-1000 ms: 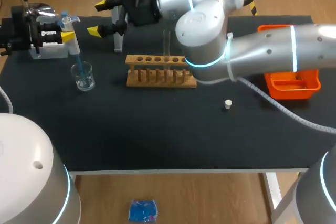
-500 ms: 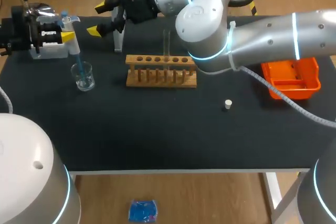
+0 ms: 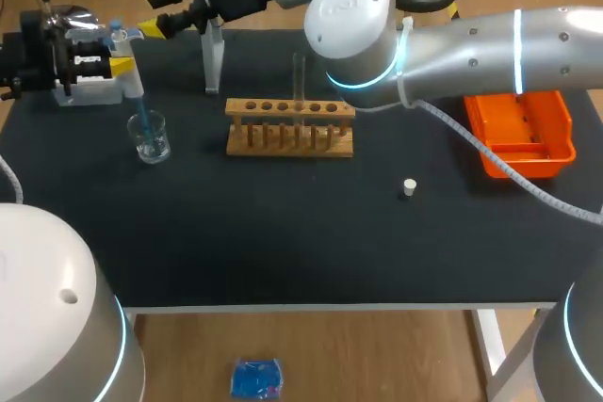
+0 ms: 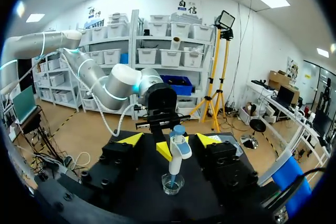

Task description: Invert the test tube, pick up the pipette, mount the tip to pipette, aspirate from beaker and dispense into the tube, eject the tip, return the pipette, and cap with the stopper.

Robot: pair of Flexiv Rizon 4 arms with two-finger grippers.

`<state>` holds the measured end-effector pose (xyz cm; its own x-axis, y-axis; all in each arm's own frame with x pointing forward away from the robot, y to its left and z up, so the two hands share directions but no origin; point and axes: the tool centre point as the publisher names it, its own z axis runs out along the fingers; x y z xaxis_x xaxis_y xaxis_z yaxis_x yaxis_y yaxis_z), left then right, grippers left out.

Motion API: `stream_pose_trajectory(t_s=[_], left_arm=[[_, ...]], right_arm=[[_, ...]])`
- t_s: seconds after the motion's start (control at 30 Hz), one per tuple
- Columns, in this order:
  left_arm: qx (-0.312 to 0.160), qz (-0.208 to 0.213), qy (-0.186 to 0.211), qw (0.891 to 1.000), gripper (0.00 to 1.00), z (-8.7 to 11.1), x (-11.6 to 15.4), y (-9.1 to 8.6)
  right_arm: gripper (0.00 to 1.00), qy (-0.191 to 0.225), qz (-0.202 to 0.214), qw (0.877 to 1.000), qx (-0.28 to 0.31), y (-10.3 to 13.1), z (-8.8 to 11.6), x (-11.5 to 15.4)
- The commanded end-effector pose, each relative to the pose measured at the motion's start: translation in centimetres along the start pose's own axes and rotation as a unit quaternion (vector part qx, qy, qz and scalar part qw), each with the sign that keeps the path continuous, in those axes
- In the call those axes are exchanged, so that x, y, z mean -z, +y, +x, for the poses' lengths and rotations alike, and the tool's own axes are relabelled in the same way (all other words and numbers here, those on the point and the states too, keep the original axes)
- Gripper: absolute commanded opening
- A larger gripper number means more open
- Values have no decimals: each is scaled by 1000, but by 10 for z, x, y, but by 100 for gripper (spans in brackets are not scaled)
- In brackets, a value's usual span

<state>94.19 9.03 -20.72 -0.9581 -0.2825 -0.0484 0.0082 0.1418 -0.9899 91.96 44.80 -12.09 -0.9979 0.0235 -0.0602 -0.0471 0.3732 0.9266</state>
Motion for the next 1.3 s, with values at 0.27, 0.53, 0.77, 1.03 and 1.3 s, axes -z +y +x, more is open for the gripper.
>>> stream_pose_trajectory(t_s=[0.27,0.53,0.77,1.03,1.3], left_arm=[[-1,0,1,1000,0,-1,0,0],[-1,0,1,1000,0,-1,0,0],[-1,0,1,1000,0,-1,0,0],[-1,0,1,1000,0,-1,0,0],[-1,0,1,1000,0,-1,0,0]], right_arm=[[0,10,19,1000,-18,11,-9,-24],[0,14,13,1000,-18,15,-8,-32],[0,18,14,1000,-20,14,-10,-41],[0,17,15,999,-26,14,-12,-49],[0,21,17,999,-30,12,-13,-55]])
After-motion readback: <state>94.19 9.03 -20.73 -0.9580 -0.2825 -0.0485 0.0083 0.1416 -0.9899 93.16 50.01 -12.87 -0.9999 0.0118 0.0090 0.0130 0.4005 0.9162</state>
